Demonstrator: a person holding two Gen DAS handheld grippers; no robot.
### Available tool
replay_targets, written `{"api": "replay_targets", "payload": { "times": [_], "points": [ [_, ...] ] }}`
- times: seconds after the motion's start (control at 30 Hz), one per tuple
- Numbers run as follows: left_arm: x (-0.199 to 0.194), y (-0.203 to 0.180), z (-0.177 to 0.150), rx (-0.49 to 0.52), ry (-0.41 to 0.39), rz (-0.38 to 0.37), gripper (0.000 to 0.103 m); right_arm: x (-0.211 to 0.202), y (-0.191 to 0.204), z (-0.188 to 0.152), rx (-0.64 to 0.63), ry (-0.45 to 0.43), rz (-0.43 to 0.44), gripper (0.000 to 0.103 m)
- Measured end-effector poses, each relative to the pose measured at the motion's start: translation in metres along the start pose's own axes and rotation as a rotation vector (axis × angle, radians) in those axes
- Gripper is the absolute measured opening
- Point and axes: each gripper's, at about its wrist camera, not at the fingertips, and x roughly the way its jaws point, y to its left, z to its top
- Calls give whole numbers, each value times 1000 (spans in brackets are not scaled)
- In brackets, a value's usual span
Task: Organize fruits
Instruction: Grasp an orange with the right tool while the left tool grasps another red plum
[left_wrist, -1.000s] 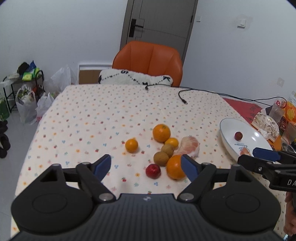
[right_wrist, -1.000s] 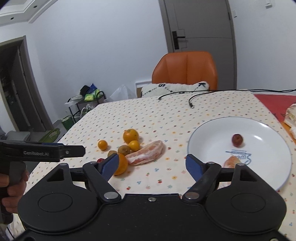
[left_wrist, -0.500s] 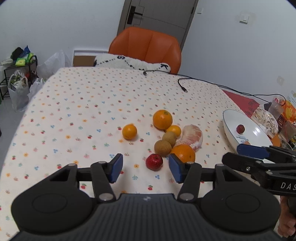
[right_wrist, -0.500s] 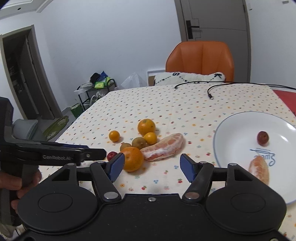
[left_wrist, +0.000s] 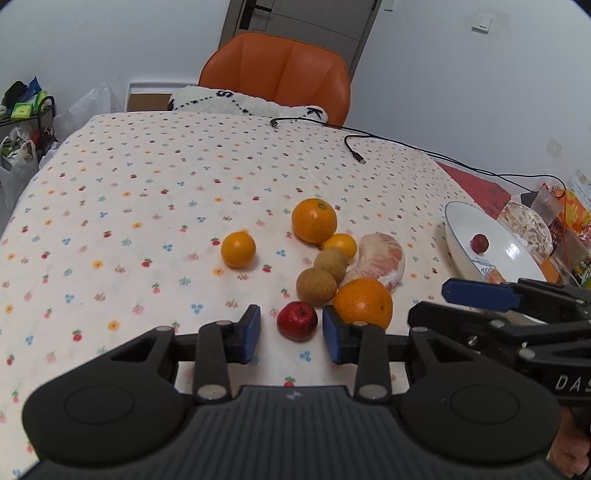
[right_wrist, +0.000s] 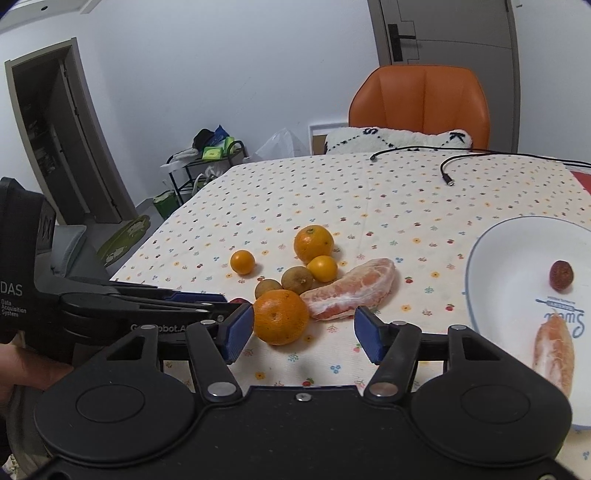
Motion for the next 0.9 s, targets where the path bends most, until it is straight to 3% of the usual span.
{"api": "replay_targets", "payload": {
  "times": [0.1, 0.57, 0.67, 0.9],
  "points": [
    [3, 1, 2, 6, 1, -9, 22, 6, 0, 0, 2, 6, 8, 60],
    [-15, 14, 7, -31, -30, 3, 22, 26, 13, -2, 1, 32, 40, 55],
    [-19, 13, 8, -28, -35, 3, 22, 29, 13, -3, -4, 40, 28, 37],
    [-29, 5, 9, -18, -55, 0, 22, 12, 13, -5, -10, 13, 25, 33]
  ]
}}
